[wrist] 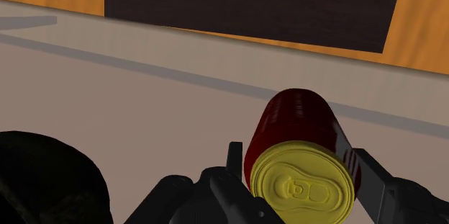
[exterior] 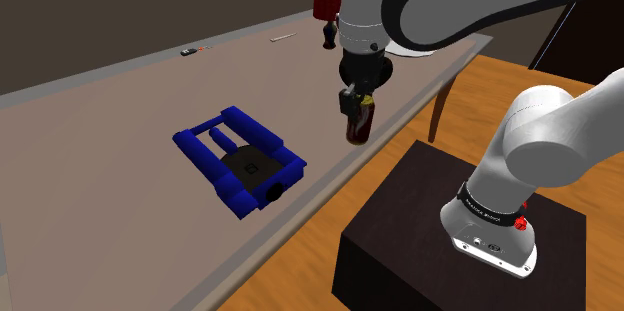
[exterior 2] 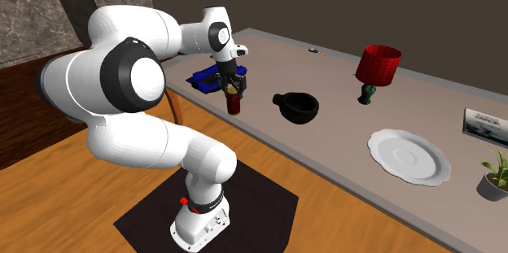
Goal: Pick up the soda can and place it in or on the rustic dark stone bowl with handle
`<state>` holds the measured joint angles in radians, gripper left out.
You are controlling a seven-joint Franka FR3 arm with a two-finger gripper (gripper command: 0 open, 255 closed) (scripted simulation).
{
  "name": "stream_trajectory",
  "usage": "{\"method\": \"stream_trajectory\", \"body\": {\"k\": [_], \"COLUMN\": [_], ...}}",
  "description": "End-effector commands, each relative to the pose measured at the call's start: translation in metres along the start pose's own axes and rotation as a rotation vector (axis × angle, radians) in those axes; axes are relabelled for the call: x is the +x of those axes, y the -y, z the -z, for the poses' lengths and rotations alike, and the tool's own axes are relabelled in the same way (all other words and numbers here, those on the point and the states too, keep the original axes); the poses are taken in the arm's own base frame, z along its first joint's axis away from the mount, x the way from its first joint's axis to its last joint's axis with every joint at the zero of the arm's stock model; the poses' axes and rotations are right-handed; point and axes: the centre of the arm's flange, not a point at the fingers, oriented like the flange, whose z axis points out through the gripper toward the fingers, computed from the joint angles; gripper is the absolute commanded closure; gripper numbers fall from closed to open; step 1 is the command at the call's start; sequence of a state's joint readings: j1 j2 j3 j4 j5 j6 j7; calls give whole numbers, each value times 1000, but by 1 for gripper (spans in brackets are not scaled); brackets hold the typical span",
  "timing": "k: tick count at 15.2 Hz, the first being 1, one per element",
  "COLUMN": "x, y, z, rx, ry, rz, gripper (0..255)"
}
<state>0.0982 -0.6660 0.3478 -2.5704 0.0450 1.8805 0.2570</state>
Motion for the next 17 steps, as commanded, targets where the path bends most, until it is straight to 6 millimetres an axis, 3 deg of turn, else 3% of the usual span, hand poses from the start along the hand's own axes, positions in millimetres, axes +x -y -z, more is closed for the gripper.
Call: {"method": "stream_trajectory", "body": {"k": [1, 4, 17], "x": [0, 0, 0], "y": [0, -1, -13], "z": [-1, -1, 67], "rx": [-1, -1, -1], "ry": [2, 2, 2], "rz": [0, 0, 0], "gripper": [255, 255, 255]}}
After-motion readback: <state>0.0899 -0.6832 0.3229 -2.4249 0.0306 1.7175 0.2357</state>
